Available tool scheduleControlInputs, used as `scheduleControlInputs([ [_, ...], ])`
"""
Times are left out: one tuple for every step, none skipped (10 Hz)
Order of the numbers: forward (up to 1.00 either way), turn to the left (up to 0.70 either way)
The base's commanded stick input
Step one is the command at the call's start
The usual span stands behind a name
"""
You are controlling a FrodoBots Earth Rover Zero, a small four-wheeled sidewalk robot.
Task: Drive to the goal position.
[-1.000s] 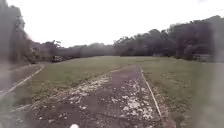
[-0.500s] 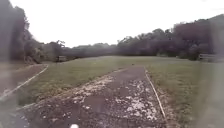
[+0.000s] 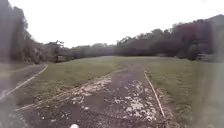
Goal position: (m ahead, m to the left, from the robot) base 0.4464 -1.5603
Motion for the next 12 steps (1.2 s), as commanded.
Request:
scheduleControlInputs([
  [0.09,0.0],
  [0.09,0.0],
  [0.09,0.0],
  [0.09,0.0],
  [0.09,0.0],
  [0.09,0.0],
  [0.09,0.0],
  [0.09,0.0],
  [0.09,0.0],
  [0.09,0.0],
  [0.09,0.0],
  [0.09,0.0],
])
